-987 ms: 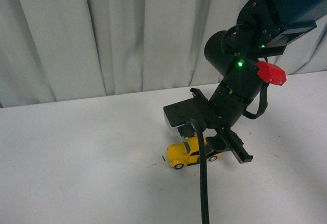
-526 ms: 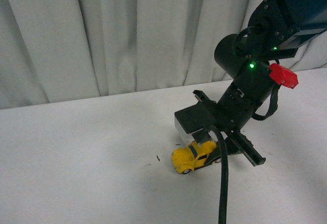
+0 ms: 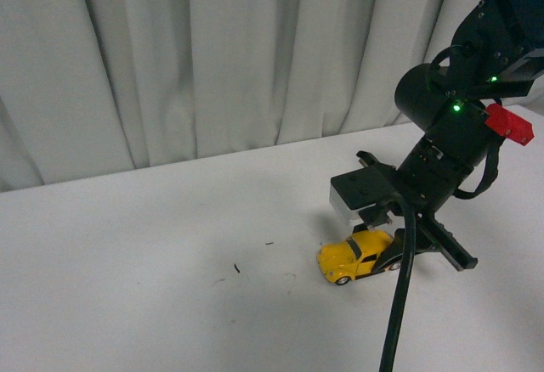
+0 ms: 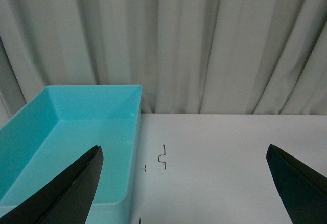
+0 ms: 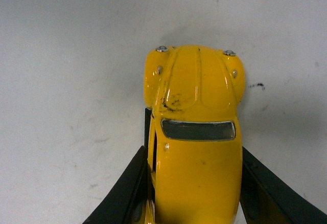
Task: Wind up and store yellow beetle toy
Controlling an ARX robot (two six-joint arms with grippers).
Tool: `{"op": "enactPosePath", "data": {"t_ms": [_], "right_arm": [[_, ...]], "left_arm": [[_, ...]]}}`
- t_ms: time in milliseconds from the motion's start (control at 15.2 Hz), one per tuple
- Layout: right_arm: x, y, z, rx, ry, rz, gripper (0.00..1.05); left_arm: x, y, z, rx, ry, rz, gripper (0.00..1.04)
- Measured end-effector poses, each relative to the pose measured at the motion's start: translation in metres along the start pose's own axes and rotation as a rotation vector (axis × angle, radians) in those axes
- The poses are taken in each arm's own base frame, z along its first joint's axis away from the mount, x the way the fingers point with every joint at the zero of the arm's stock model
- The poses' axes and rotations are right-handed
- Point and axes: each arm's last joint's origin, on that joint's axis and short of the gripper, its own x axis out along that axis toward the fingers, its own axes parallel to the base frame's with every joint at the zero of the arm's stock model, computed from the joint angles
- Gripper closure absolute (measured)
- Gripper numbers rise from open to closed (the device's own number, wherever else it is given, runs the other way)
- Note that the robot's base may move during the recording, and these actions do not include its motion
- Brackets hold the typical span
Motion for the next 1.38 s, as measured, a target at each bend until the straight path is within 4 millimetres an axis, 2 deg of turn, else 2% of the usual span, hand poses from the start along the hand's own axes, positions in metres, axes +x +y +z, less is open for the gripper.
{"op": "enactPosePath", "data": {"t_ms": [526,855,921,1053,1184,1250,1382], "right_arm": [[-0.025,0.035,-0.053,0.159,0.020,-0.073,0.63],[-0.033,0.042,-0.064,0.201,0.024,-0.085,0.63],[-0.032,0.042,-0.064,0.197,0.024,-0.089,0.59],[-0.031,0.044,-0.065,0.199,0.031,-0.084,0.32],[-0.030,0.043,-0.063,0.193,0.032,-0.081,0.10],[-0.030,0.043,-0.063,0.193,0.032,-0.082,0.05],[-0.029,0.043,-0.063,0.189,0.036,-0.087,0.07]], "left_arm": [[0.000,0.000,0.000,0.000,0.000,0.000,0.07],[0.000,0.000,0.000,0.000,0.000,0.000,0.07],[0.000,0.000,0.000,0.000,0.000,0.000,0.07],[0.000,0.000,0.000,0.000,0.000,0.000,0.07],[0.000,0.000,0.000,0.000,0.000,0.000,0.07],[0.000,0.000,0.000,0.000,0.000,0.000,0.07],[0.000,0.000,0.000,0.000,0.000,0.000,0.07]]}}
